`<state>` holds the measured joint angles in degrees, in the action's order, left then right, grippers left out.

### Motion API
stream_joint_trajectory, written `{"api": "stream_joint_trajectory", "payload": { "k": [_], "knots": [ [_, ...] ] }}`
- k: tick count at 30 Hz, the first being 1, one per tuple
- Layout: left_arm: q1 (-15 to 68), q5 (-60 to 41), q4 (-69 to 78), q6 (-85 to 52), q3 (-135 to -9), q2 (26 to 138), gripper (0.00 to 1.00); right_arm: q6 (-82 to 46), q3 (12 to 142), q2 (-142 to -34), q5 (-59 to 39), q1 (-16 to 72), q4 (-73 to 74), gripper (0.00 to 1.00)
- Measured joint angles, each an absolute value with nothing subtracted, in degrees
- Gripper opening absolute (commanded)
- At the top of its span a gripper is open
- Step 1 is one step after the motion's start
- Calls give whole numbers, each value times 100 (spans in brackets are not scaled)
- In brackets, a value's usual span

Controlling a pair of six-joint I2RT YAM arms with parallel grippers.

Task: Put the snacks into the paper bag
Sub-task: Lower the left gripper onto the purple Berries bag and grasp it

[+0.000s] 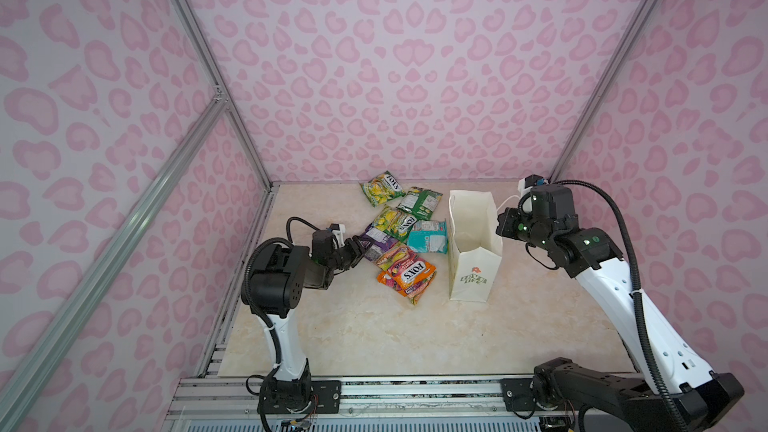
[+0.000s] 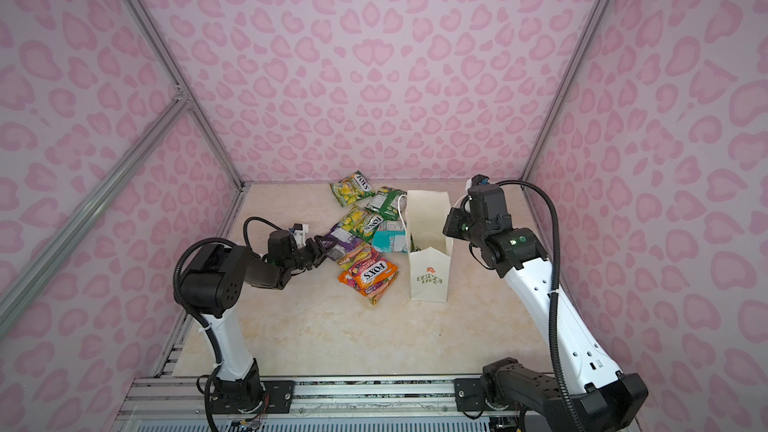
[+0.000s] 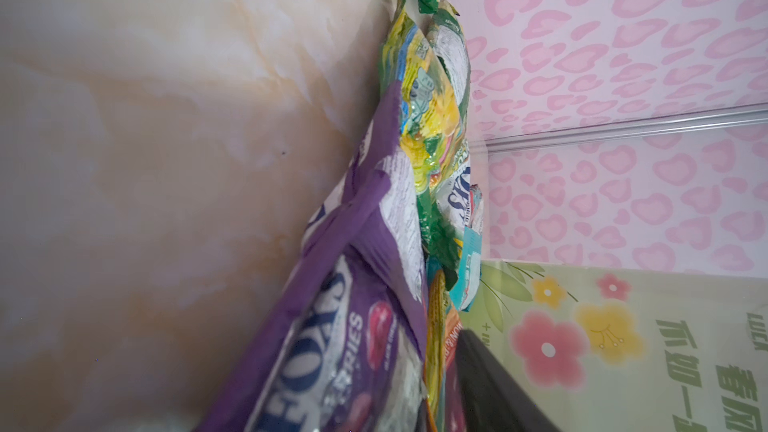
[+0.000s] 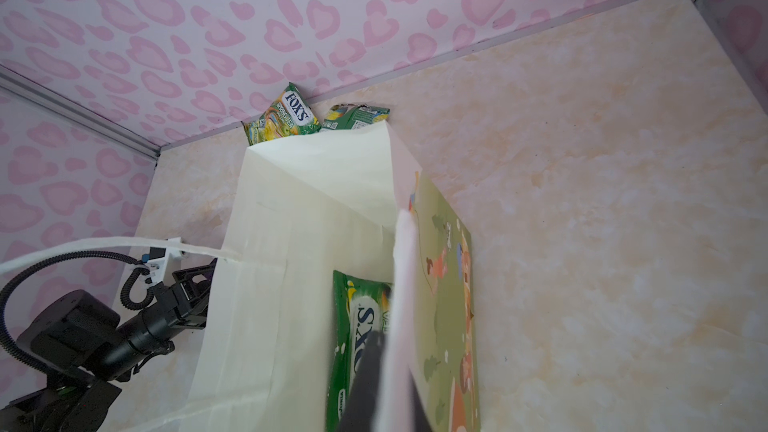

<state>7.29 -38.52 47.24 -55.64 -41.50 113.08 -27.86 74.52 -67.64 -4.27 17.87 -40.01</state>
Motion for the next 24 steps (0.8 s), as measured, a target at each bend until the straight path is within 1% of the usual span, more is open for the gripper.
{"api": "stream_joint_trajectory", "payload": {
  "k": [1,5,10,20,24],
  "knots": [
    [729,-3846,4696,-5586,-4150,11312,43,-2788,7437,-6759,-436,1787,-3999,0],
    [738,-3811,4652,-5693,-4145,11275,31,-2799,7424,-6744,-454,1789,-3994,0],
    [757,-3806,4582,-5714,-4104,10879,22,-2799,7424,-6737,-456,1789,-3992,0],
    [827,-3701,3900,-5660,-4071,10062,5,-2781,7424,-6775,-454,1802,-3992,0],
    [834,-3656,3531,-5540,-4071,9706,3,-2762,7426,-6785,-451,1802,-3994,0]
  ]
}}
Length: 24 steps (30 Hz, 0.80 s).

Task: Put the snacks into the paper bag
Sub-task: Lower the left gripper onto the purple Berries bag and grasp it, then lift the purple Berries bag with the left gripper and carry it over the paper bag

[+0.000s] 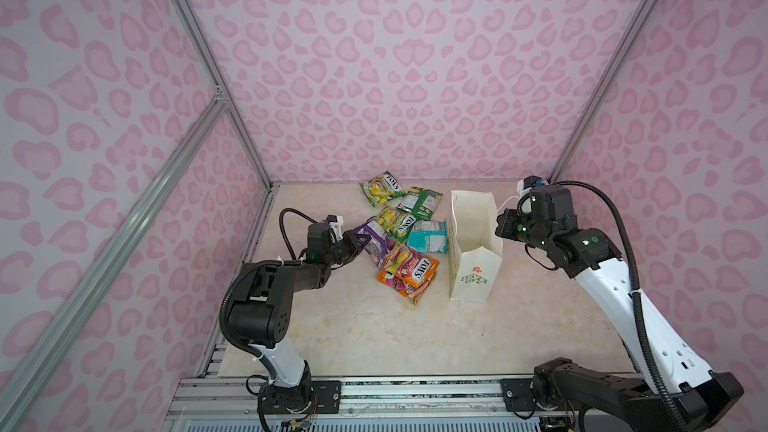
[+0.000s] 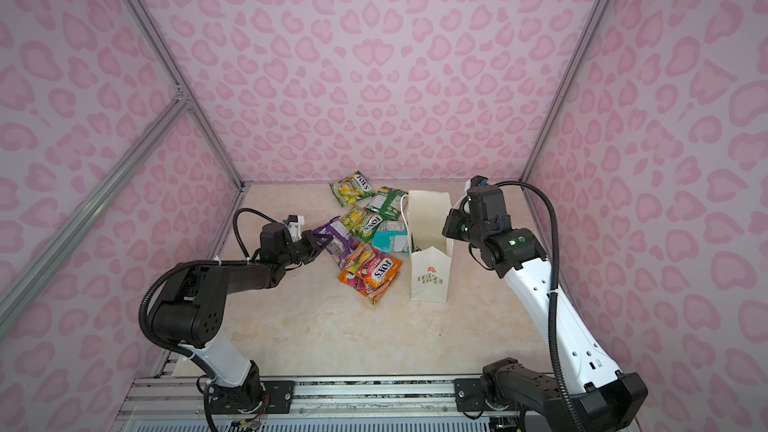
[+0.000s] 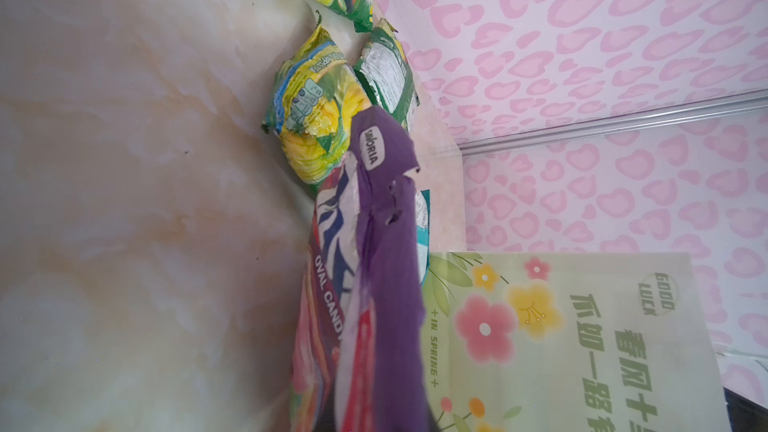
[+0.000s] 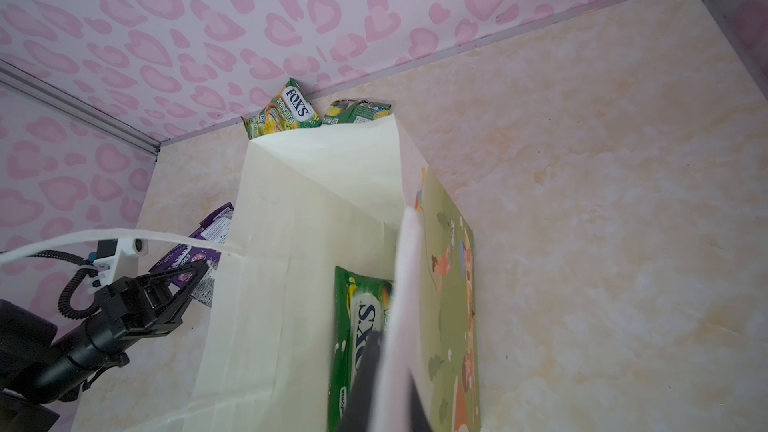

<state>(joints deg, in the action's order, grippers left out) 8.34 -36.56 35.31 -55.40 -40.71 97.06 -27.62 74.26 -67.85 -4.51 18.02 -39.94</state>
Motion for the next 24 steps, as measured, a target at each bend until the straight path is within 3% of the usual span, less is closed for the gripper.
{"api": "stream_joint_trajectory", "payload": {
  "k": [14,24],
  "knots": [
    [891,-2910,1052,-4506,-4285,7631,4,-2735,7446,-6814,-432,1815,-4016,0],
    [891,-2502,-222,-4071,-4604,7330,4,-2735,7446,-6858,-434,1839,-4012,0]
  ]
}}
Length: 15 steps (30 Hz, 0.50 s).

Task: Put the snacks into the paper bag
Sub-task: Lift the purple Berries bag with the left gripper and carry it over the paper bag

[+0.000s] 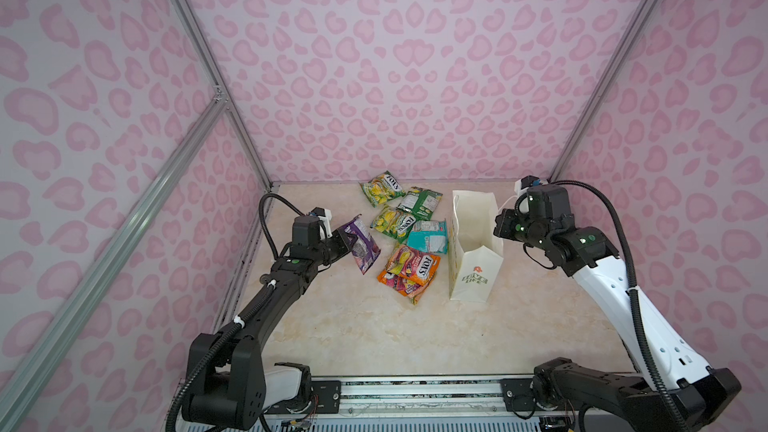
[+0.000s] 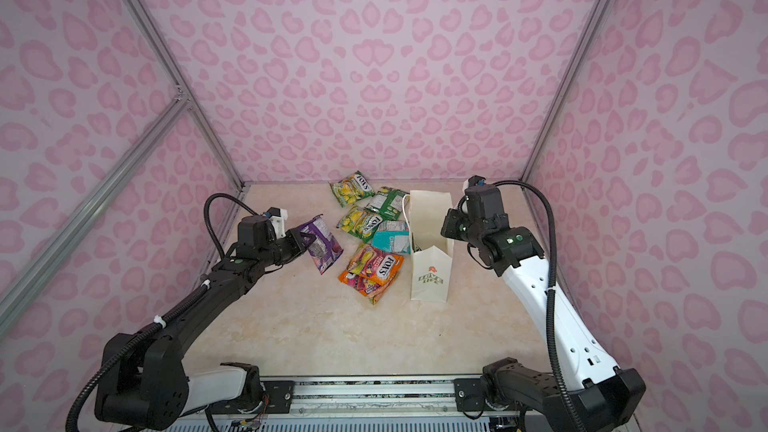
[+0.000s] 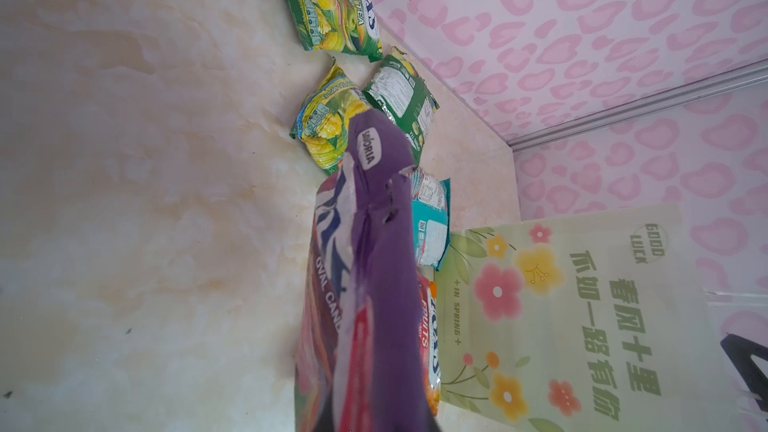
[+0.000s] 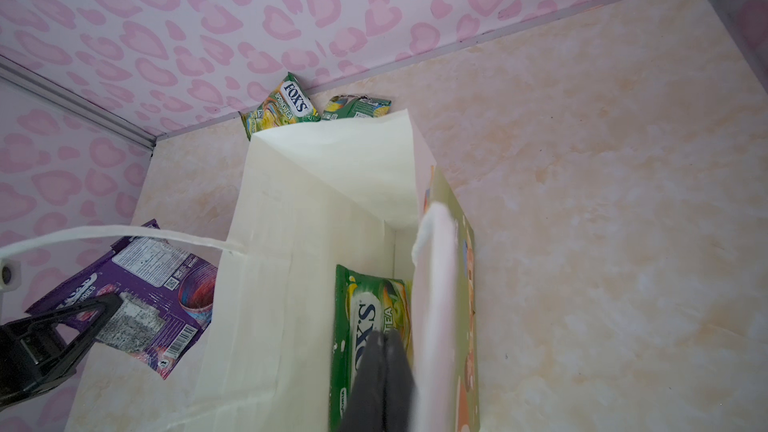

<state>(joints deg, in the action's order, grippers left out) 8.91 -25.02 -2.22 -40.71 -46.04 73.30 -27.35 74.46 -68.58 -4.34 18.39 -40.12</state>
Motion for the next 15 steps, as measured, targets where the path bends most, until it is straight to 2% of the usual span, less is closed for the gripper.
{"api": "stream_joint_trajectory", "payload": {
  "k": [15],
  "knots": [
    [1358,-2143,-1702,-3778,-6053,6416,3,-2724,7446,-6879,-436,1844,-3983,0]
  ]
}}
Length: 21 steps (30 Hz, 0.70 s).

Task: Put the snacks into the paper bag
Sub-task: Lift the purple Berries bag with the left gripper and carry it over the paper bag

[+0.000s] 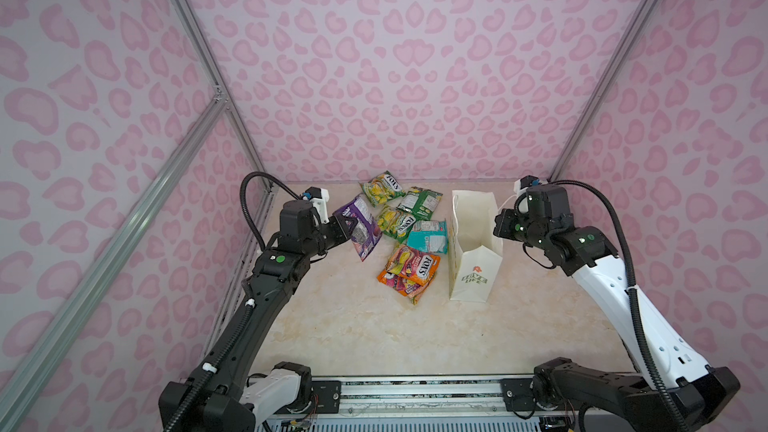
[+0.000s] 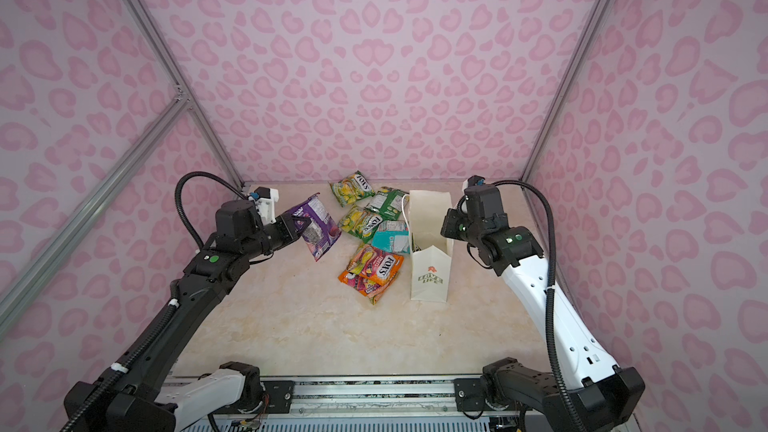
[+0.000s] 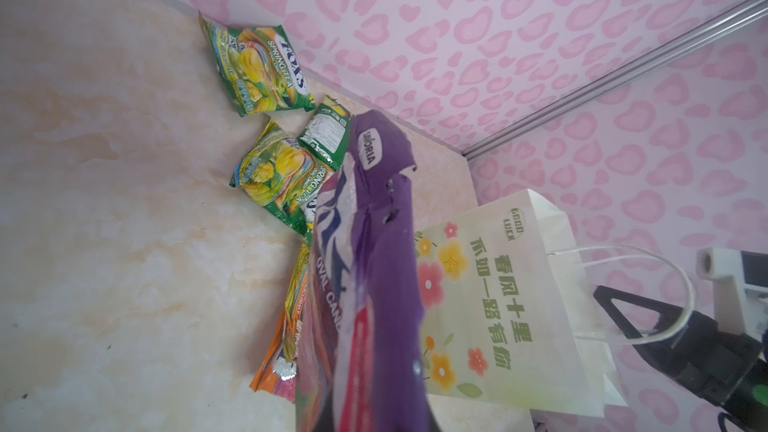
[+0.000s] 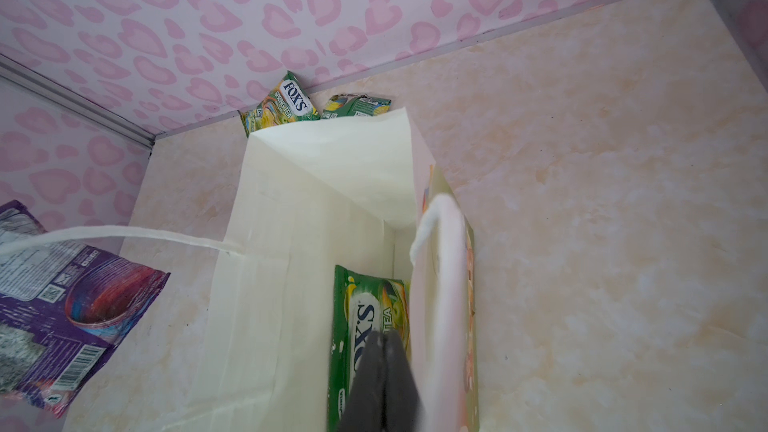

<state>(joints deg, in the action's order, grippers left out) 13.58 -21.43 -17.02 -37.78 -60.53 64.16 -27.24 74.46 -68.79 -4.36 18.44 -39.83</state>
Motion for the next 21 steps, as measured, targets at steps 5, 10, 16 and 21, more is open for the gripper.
{"api": "stream_joint_trajectory", "payload": {
  "k": [5,10,16,21],
  "knots": [
    [1804,-1935,-2123,-3653,-6737,6357,4,-2724,7424,-6877,-454,1857,-3933,0],
    [2213,-1890,-2340,-3577,-7688,6622,4,-2731,7424,-6886,-449,1859,-3885,0],
    [2982,-1824,-2418,-3437,-9183,7293,3,-2724,7424,-6860,-449,1870,-3887,0],
    [3671,-1581,-2550,-3238,-10401,7913,4,-2731,7406,-6840,-449,1903,-3887,0]
  ]
}}
